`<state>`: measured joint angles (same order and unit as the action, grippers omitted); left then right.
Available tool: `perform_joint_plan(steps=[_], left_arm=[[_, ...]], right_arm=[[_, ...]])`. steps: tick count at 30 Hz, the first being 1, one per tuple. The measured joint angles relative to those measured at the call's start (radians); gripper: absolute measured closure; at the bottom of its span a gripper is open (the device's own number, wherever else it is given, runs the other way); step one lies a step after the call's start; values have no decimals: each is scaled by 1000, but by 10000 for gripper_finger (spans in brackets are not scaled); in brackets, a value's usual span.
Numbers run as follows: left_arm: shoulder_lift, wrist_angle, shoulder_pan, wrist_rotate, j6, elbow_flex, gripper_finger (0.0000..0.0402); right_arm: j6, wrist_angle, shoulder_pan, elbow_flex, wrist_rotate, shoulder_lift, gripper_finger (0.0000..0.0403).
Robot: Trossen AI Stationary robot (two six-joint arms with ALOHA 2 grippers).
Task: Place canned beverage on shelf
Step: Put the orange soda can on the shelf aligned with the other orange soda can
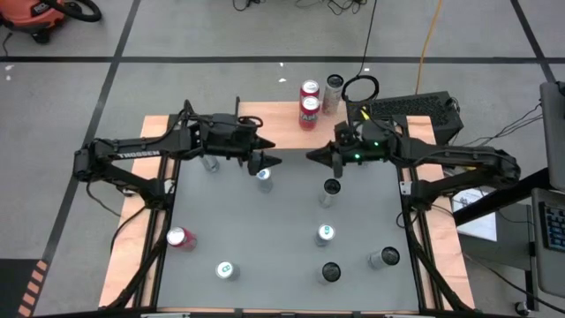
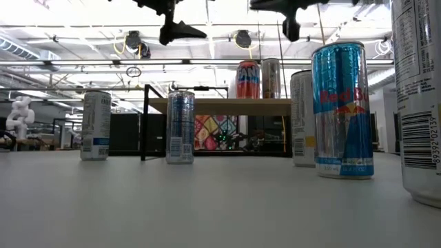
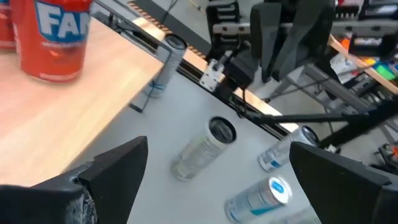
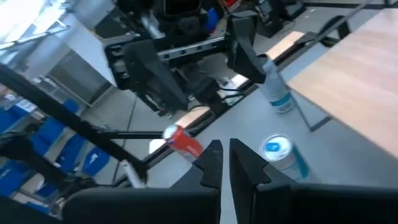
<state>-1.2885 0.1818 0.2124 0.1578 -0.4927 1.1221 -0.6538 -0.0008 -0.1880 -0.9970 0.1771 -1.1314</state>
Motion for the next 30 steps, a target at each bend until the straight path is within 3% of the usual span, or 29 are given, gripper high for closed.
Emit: perform_joint_plan(steps=[7,19,30], left_arm=[[54,96,-55,2,0,0,9],[95,259,-106,-24,-32,0,9],[93,508,-139,-69,-283,1,9]], right_arm=[[-15,-111,66,0,-99,42,403],[-15,-296,106,0,-101,92,403],[183,-526,76,0,-99,182,403]])
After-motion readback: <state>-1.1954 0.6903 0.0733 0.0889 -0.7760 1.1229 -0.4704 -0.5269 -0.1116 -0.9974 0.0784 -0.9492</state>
